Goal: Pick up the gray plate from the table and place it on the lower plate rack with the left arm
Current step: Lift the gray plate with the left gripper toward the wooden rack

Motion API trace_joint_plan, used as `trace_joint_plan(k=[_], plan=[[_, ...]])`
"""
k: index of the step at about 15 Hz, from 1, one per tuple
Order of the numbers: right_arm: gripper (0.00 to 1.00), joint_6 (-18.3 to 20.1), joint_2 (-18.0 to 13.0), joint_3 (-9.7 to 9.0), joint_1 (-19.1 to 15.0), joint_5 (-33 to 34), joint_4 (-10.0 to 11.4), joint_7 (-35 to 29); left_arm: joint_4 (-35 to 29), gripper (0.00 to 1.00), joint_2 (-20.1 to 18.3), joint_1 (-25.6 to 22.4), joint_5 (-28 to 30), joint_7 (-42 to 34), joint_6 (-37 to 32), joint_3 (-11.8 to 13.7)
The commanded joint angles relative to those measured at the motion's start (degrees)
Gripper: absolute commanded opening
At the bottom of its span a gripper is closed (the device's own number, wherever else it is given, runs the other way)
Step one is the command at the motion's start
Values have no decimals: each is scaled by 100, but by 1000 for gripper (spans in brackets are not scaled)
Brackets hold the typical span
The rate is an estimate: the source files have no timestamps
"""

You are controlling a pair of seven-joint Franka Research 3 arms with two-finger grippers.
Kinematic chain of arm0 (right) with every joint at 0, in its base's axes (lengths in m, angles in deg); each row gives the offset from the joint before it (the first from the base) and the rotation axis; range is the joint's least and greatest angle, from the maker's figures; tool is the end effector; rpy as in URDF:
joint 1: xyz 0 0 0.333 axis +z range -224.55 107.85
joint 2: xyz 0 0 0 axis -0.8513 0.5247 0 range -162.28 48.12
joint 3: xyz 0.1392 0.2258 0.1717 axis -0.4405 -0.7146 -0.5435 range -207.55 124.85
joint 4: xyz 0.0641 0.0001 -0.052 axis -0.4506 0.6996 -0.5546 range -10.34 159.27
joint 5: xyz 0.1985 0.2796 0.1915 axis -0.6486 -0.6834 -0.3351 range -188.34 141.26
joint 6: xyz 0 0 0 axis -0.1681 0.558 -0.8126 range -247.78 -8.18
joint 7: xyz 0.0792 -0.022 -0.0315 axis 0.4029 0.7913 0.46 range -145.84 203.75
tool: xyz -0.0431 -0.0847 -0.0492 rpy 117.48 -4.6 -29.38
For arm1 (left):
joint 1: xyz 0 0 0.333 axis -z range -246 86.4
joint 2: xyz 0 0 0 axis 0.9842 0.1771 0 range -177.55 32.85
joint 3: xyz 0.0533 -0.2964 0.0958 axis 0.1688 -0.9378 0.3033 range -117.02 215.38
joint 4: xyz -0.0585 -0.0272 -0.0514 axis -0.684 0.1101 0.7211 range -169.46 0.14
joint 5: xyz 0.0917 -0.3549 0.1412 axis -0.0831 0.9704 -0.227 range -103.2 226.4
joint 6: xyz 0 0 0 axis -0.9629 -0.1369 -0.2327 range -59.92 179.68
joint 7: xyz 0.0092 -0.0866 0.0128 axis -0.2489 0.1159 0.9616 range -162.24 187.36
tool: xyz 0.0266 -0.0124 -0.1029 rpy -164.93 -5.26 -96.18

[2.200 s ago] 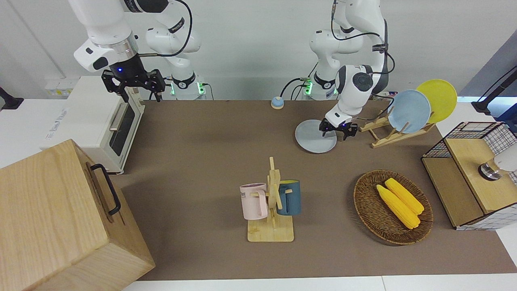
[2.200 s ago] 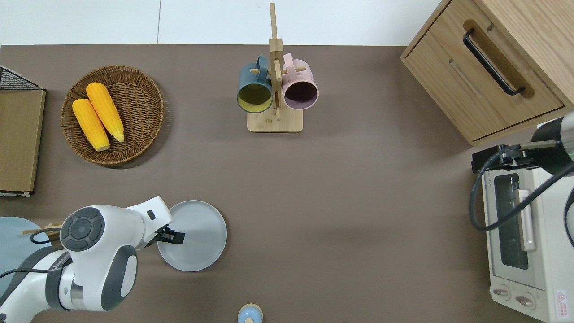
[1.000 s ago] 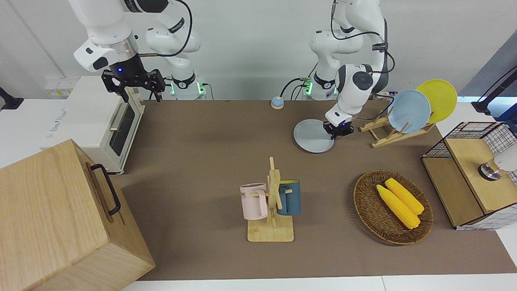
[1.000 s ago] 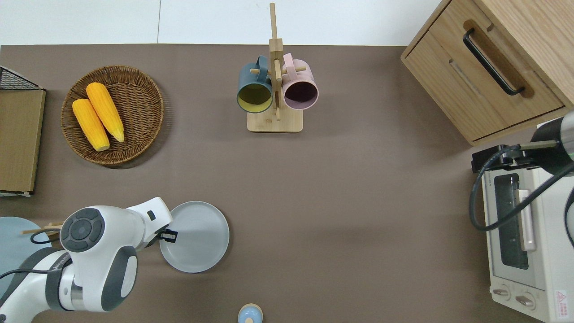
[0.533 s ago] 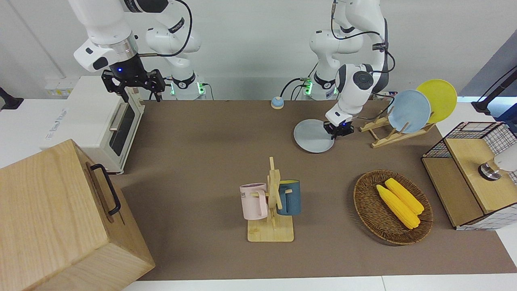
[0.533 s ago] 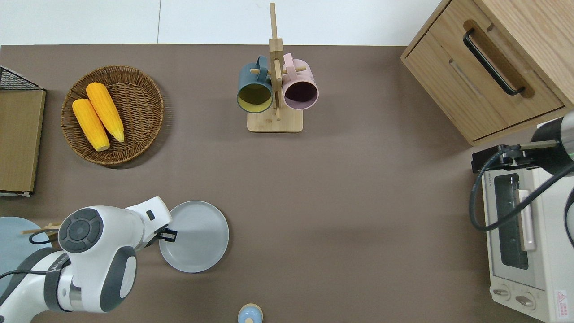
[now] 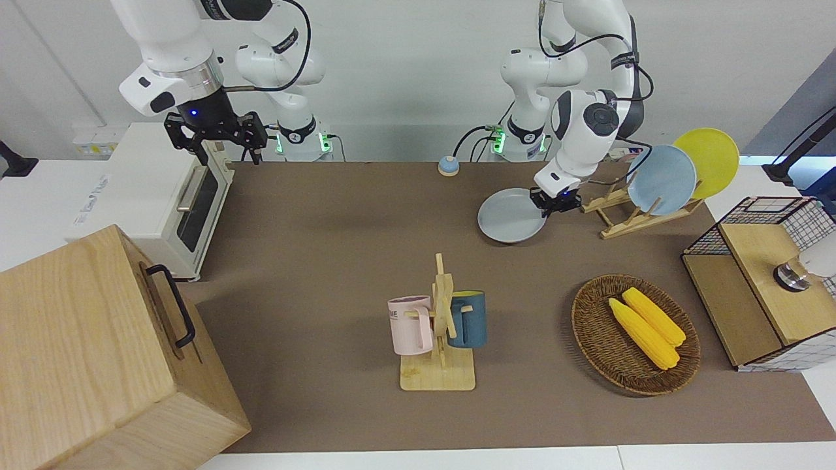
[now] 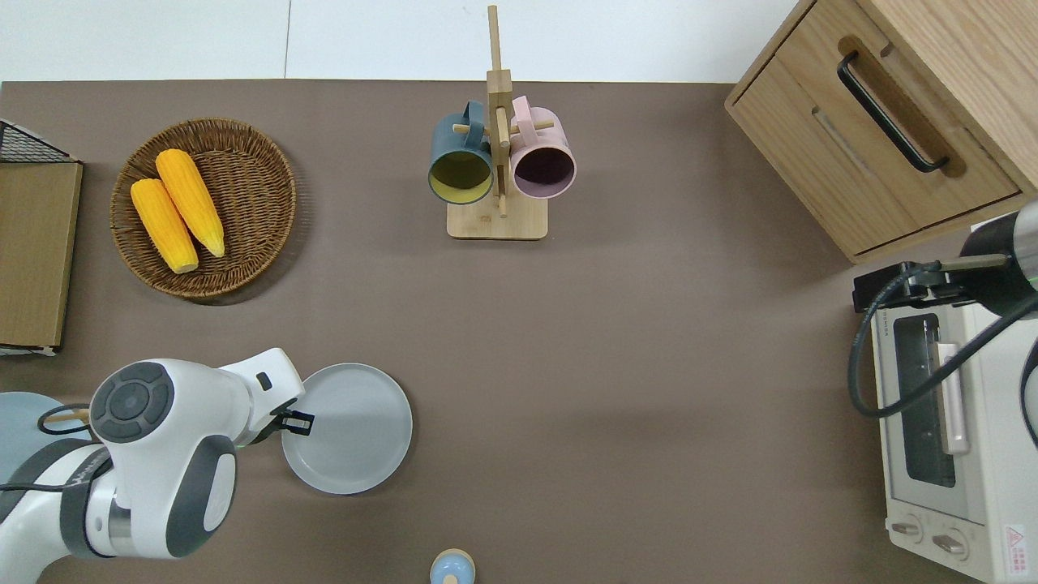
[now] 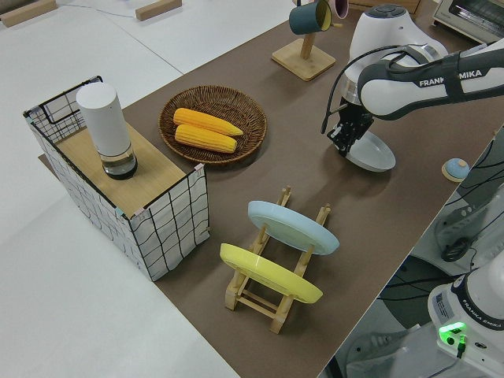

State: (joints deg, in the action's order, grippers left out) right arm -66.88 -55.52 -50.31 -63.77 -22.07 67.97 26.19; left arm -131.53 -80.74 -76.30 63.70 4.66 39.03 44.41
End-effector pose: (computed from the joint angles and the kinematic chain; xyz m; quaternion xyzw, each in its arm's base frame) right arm 0.5516 0.0297 0.6412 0.9997 0.0057 -0.0225 0.0119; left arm 0.4546 -0.0675 0.3586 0.9903 -0.1287 -0.0510 0.0084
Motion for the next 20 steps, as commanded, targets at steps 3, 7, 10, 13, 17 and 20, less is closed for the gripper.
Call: trace_joint_plan(k=[3,7,10,13,17,20], plan=[[983,14,2,34,41,-15,-37,-22,240,0,-189,-33,-26,-53,-488,46],[983,5,2,34,41,-15,-37,-22,581,0,-224,-24,-26,-53,-979,108],[983,5,2,34,41,-15,-37,-22,1292,0,-224,-51,-122,-53,-1865,169],[983,5,2,34,41,-15,-37,-22,1926,0,-224,-51,-210,-53,-2552,213],[983,5,2,34,41,-15,-37,-22,2638,0,-224,-68,-219,-62,-3282,380],[983,5,2,34,41,-15,-37,-14,2946,0,-216,-60,-463,-36,-3616,416]])
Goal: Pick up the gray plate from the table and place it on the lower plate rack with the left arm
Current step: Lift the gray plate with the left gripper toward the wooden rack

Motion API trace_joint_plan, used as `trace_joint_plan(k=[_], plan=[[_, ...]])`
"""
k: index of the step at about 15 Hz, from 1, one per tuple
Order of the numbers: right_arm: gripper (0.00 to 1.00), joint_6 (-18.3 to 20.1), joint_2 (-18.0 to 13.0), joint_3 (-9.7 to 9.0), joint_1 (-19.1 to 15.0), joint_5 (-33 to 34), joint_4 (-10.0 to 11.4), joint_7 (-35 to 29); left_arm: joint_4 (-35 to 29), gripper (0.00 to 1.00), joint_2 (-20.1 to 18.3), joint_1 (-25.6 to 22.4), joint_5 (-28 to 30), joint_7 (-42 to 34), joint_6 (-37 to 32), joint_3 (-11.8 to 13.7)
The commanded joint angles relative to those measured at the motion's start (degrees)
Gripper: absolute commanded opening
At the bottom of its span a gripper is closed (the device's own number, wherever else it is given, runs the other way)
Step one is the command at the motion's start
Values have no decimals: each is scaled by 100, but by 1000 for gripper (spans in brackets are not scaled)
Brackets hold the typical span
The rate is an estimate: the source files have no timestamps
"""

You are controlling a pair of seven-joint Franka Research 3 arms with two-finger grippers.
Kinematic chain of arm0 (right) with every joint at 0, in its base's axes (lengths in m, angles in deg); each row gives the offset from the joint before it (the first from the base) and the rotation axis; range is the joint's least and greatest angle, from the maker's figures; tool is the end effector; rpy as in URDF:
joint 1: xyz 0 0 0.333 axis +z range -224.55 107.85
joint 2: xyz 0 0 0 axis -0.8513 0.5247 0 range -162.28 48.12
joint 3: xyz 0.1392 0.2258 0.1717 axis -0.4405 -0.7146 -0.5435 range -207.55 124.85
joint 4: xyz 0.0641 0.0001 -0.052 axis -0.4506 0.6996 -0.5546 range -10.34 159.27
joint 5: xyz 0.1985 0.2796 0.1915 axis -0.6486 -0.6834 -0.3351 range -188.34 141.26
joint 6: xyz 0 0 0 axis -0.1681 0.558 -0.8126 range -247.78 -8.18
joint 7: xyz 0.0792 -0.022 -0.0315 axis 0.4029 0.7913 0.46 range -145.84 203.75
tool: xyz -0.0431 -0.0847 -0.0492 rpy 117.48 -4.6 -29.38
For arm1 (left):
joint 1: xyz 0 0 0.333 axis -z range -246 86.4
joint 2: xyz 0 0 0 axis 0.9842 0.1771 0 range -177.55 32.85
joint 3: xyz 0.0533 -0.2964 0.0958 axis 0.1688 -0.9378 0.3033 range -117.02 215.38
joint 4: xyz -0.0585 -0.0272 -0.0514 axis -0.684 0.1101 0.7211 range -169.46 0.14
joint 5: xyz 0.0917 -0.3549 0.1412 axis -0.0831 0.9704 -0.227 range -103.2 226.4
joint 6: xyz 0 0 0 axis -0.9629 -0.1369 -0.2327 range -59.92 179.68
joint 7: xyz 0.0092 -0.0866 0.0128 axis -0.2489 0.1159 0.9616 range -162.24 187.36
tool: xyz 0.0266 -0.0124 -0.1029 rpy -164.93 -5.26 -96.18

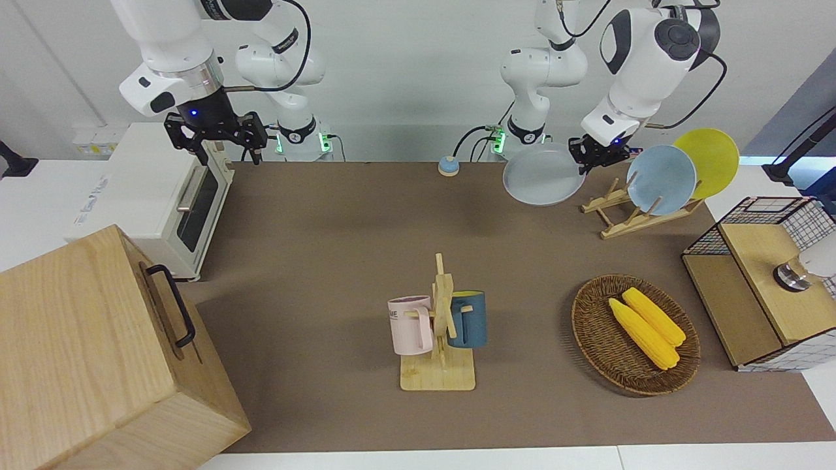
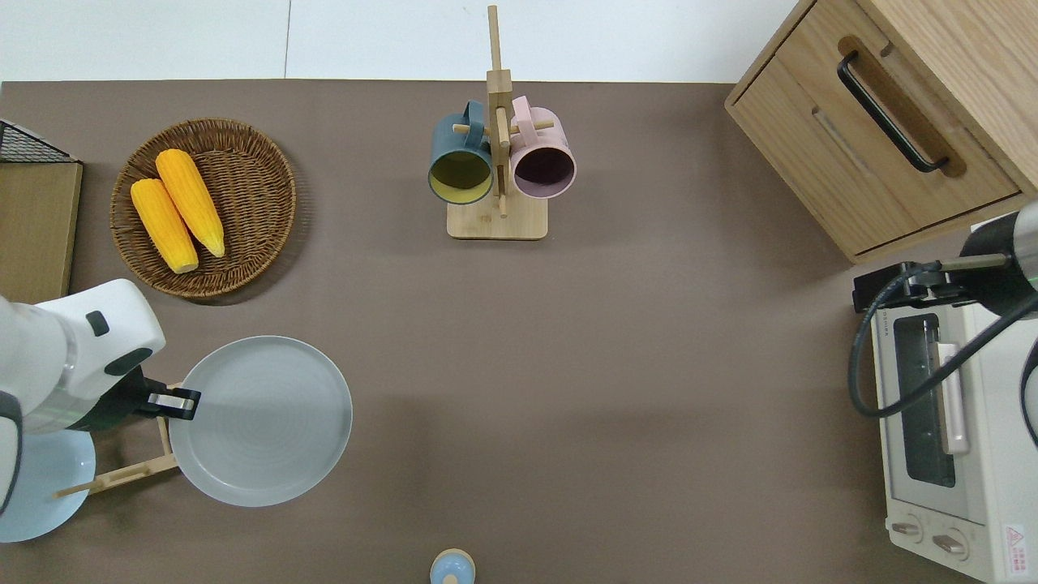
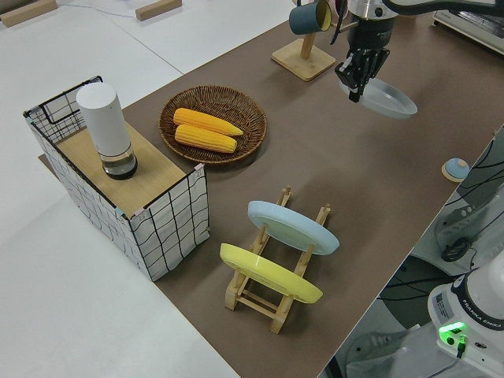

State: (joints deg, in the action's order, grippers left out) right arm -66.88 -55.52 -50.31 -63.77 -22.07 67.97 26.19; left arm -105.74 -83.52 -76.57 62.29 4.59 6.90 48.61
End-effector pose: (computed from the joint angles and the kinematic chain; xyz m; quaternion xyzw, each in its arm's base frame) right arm 0.5516 0.0297 0.6412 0.9997 0.0057 -0.0225 0.0119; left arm 0.4807 -0.0336 0.5441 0.9915 -0.1013 -0.0815 0.0080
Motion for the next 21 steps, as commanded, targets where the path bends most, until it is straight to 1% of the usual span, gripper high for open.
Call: trace_joint_plan(k=[1,4,6,8,12,13,15,16,18,19,21], plan=[[983,5,2,34,41,-15,-37,-22,420,0,63,-15,-594,-29,-508,-39],[983,5,2,34,41,-15,-37,-22,429,0,63,20,-1026,-3,-571,-66],[983,5,2,34,41,-15,-37,-22,447,0,63,47,-1525,41,-702,-92],[983,14,2,34,41,-15,-37,-22,604,0,63,38,-2123,67,-843,-223],[983,5,2,34,41,-15,-37,-22,737,0,45,38,-3037,94,-1124,-233],[983,5,2,34,41,-15,-37,-22,746,0,45,38,-3510,303,-1264,-337],[983,5,2,34,41,-15,-37,-22,746,0,80,38,-4022,812,-1536,-478],[983,5,2,34,41,-15,-37,-22,728,0,133,38,-4233,1136,-1651,-592],[983,5,2,34,41,-15,-37,-22,684,0,186,47,-4419,1830,-1862,-654],[983,5,2,34,41,-15,-37,-22,632,0,256,55,-4454,2347,-1924,-663],[983,5,2,34,41,-15,-37,-22,544,0,335,56,-4455,2825,-1951,-716]])
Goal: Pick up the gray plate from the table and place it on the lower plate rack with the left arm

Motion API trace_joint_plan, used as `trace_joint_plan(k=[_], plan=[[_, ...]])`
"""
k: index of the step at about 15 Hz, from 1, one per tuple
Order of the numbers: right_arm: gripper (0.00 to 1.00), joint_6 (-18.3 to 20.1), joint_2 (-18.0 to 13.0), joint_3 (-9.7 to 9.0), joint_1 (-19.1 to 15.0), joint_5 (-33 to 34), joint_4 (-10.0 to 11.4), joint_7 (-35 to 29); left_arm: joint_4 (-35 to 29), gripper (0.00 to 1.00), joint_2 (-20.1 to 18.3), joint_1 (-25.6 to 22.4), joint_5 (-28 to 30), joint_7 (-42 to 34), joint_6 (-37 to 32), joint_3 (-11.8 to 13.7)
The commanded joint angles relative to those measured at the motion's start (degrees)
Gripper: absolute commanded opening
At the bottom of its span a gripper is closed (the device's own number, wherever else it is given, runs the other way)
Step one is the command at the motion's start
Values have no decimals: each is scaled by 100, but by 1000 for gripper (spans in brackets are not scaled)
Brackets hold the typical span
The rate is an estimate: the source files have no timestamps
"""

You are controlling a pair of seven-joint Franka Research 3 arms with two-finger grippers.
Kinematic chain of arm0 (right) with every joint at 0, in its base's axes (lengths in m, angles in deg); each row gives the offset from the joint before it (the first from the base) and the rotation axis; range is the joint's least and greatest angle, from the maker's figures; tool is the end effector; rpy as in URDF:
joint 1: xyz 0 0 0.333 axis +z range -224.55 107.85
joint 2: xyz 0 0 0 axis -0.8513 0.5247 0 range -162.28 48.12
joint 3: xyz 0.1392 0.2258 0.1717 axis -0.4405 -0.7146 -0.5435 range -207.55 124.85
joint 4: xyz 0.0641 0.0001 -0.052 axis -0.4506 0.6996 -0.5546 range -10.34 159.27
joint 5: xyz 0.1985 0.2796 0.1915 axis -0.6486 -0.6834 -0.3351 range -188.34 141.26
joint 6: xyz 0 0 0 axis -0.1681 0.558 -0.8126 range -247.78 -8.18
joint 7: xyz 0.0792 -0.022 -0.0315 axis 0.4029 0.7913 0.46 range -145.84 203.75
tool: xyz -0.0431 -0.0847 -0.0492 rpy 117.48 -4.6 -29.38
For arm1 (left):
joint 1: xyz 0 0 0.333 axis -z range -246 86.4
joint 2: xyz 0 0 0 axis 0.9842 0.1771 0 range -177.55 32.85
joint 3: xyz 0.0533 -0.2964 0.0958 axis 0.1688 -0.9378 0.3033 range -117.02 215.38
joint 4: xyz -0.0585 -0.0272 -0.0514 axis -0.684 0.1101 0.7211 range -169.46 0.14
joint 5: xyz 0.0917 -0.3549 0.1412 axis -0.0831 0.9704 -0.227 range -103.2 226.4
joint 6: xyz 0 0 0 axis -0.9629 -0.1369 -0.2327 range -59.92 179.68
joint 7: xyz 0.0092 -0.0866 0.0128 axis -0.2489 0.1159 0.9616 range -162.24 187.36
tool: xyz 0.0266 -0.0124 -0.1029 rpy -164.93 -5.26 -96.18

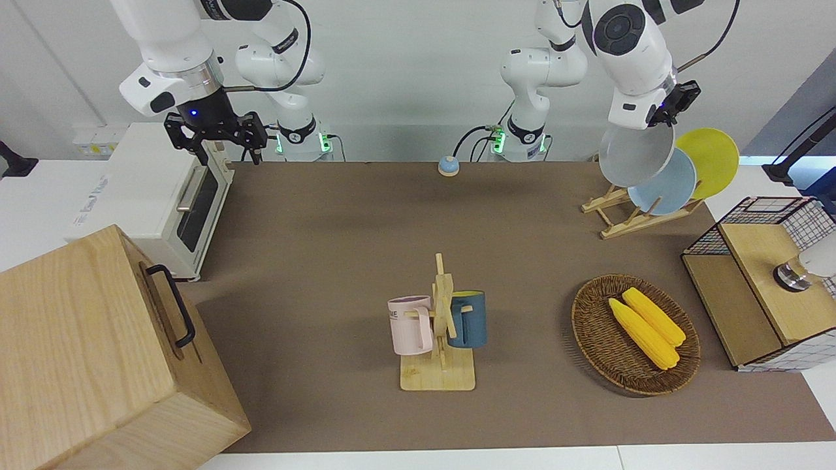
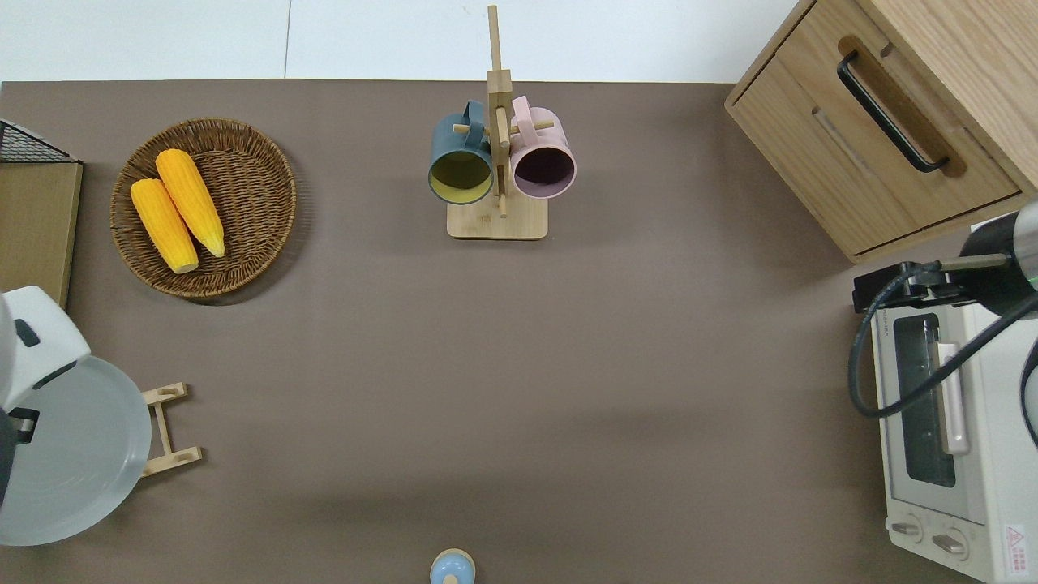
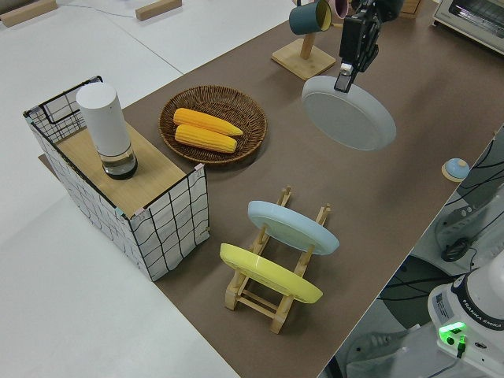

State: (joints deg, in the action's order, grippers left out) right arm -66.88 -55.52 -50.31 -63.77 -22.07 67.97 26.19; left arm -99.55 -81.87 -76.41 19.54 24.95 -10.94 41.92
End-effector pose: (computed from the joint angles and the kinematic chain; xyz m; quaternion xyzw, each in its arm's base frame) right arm 0.5516 0.0297 0.6412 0.9997 0.0057 -0.0225 0.0119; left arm 0.4712 -0.0068 0.5953 -0.9107 -0.0443 0.1071 0.3965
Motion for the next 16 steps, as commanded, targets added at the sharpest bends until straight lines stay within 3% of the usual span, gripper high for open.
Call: trace_joint_plan(k=[1,4,9,16], plan=[[983,5,2,34,41,-15,-37,-22,-154,0,231,39,-189,1088,-176,-47],[983,5,2,34,41,-15,-37,-22,-479,0,302,39,-198,1827,-159,-144],[983,5,2,34,41,-15,-37,-22,-945,0,408,39,-540,2311,-62,-170],[983,5,2,34,41,-15,-37,-22,-1376,0,338,-22,-558,2646,342,-144]])
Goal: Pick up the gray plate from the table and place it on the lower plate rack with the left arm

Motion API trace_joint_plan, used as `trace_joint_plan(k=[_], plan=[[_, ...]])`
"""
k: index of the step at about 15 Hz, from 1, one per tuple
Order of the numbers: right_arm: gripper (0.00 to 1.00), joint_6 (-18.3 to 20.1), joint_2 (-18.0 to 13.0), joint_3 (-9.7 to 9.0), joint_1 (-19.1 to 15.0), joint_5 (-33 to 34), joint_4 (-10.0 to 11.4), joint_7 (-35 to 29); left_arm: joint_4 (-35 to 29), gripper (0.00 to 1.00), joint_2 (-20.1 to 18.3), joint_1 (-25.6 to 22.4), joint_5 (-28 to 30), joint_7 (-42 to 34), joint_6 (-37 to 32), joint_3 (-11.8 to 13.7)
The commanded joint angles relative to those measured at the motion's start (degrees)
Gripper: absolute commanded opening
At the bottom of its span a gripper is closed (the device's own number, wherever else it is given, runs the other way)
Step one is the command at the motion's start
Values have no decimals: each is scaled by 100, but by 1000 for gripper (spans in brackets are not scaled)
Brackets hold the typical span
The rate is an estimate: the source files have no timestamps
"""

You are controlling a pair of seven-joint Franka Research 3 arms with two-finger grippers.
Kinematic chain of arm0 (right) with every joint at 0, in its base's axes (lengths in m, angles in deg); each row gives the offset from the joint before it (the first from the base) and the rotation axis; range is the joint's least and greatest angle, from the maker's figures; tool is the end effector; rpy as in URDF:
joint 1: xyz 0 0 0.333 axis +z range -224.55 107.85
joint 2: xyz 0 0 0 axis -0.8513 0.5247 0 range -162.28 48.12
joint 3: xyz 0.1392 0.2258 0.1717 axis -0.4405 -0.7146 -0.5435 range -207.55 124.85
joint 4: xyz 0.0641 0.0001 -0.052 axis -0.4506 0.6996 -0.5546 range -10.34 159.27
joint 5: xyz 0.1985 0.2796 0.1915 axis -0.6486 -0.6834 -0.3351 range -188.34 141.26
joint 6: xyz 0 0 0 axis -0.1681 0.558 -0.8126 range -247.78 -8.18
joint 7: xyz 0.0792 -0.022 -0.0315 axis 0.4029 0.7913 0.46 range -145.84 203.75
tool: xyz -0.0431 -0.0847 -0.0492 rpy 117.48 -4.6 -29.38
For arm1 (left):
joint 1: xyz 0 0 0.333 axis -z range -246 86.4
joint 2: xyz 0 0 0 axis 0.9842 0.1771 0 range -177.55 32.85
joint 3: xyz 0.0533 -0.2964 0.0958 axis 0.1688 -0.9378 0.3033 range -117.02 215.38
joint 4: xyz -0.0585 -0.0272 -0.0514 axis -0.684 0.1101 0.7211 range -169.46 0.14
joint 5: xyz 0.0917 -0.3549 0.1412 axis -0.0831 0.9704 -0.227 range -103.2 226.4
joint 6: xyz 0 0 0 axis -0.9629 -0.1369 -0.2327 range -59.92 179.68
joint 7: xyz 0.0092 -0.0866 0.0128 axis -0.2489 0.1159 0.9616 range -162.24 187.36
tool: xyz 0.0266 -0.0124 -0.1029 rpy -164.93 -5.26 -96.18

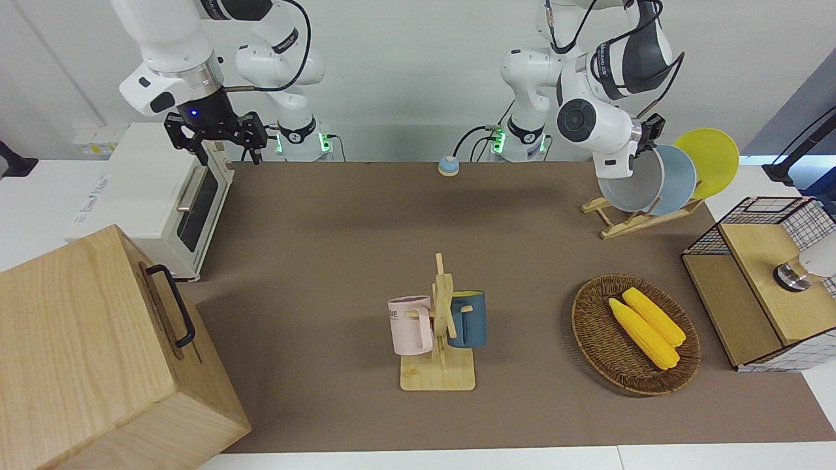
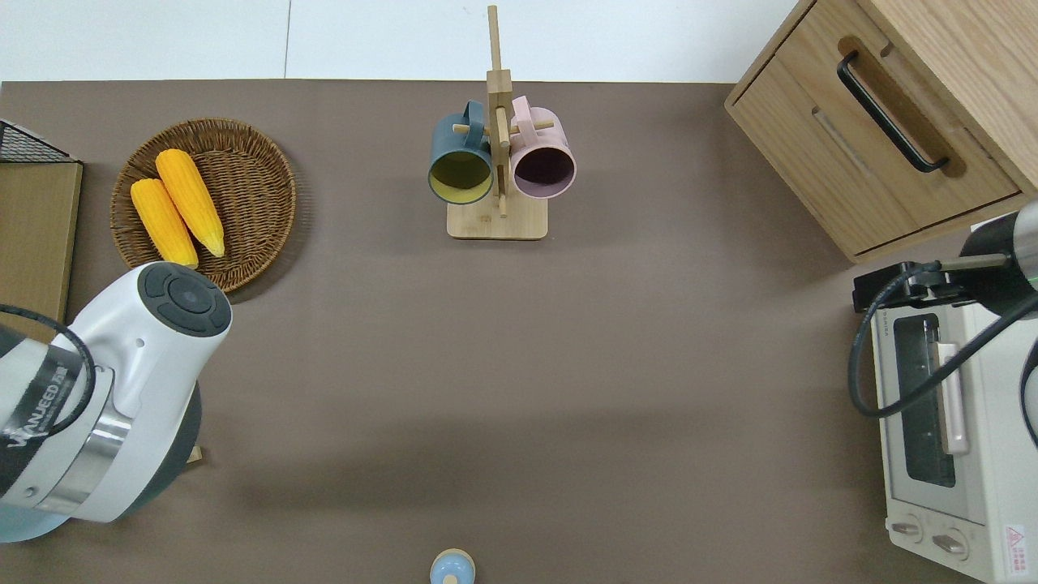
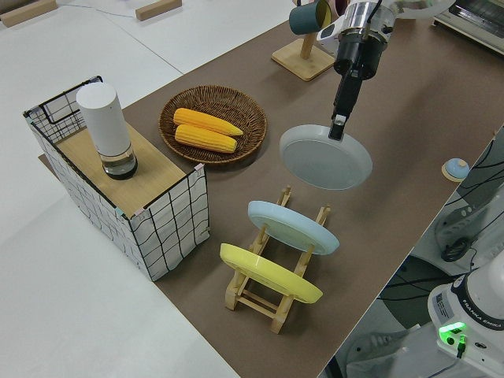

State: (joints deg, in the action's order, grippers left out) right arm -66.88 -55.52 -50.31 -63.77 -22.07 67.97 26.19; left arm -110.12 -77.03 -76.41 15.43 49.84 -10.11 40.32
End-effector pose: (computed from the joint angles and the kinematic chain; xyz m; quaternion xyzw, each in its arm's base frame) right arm 0.5516 0.0297 0.6412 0.9997 0.0057 -0.0225 0.0119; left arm 0.4716 -0.0110 0.4836 -0.8534 -0.1659 0.1013 0.4836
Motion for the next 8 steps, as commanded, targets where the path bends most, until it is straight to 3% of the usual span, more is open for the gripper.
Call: trace_joint_plan(k=[1,8], plan=[[983,5,2,34,41,-15,-37,-22,-380,0,-155,-31,-147,166,303,25],[983,5,2,34,41,-15,-37,-22,-670,0,-155,-110,-156,412,620,78]])
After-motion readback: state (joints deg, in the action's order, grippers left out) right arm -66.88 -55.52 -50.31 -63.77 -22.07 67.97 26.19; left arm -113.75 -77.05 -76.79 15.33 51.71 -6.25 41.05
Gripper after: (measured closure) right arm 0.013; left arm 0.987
